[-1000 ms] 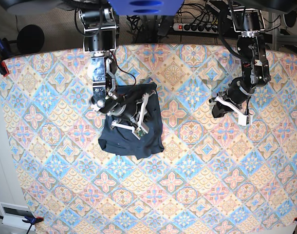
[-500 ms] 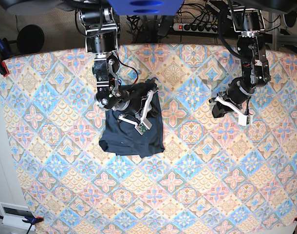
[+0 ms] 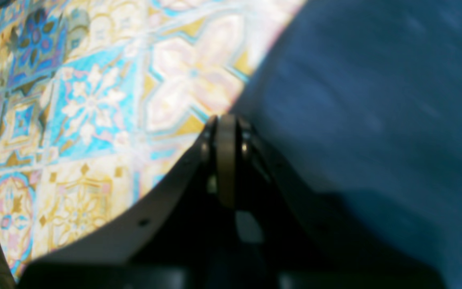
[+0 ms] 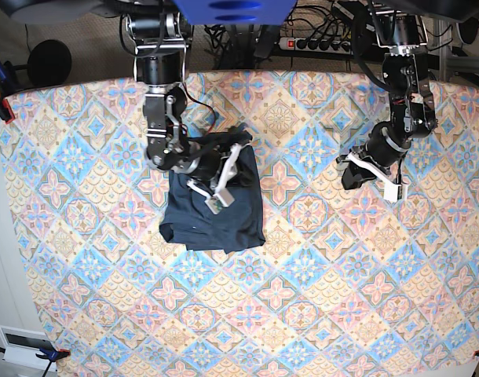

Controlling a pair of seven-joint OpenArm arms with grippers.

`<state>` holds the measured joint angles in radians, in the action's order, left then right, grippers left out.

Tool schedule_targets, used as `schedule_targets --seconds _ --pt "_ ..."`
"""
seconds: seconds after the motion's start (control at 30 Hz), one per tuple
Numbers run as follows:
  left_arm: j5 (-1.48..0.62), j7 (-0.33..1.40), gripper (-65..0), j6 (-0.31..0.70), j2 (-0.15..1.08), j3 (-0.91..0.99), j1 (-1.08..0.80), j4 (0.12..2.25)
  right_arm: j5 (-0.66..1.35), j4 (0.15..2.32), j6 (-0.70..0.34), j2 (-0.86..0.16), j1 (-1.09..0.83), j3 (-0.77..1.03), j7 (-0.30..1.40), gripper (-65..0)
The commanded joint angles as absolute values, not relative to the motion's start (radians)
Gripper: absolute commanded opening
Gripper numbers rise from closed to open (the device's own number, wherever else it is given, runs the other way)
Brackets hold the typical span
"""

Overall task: Layout the t-shirt on the table in an organized manner, then fold the t-shirt properly
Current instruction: 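Drag the folded navy bundle aside with the right gripper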

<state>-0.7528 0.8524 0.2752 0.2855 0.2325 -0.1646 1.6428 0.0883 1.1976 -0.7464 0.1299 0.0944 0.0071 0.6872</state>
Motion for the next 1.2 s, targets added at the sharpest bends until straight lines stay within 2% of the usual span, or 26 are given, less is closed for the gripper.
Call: schedule_targets --seconds 0.0,0.37,0.57,0.73,1.0,1.17 --pt "-0.768 0.834 -65.0 0.285 0.298 0.237 -0.163 1.678 -0.004 1.199 -0.698 0.097 0.094 0.033 0.765 -63.2" --pt "-0.768 0.834 -65.0 0.285 0.302 0.237 -0.168 1.707 -0.002 1.205 -0.698 -0.005 0.102 0.102 0.765 -63.2" --pt "-0.768 0.834 -65.0 0.285 0.303 0.237 -0.168 1.707 -0.002 1.205 -0.698 -0.114 0.128 0.099 0.766 -63.2" --pt "-0.768 0.834 -65.0 0.285 0.303 0.237 -0.168 1.707 -0.001 1.205 -0.698 -0.163 0.177 0.104 0.768 -63.2" --pt "-0.768 0.834 -65.0 0.285 0.303 0.237 -0.168 1.707 0.001 1.224 -0.698 -0.170 0.186 0.104 0.782 -63.2" --pt "-0.768 0.834 -65.0 0.285 0.303 0.239 -0.168 1.709 0.002 1.399 -0.698 -0.168 0.183 0.145 0.860 -63.2"
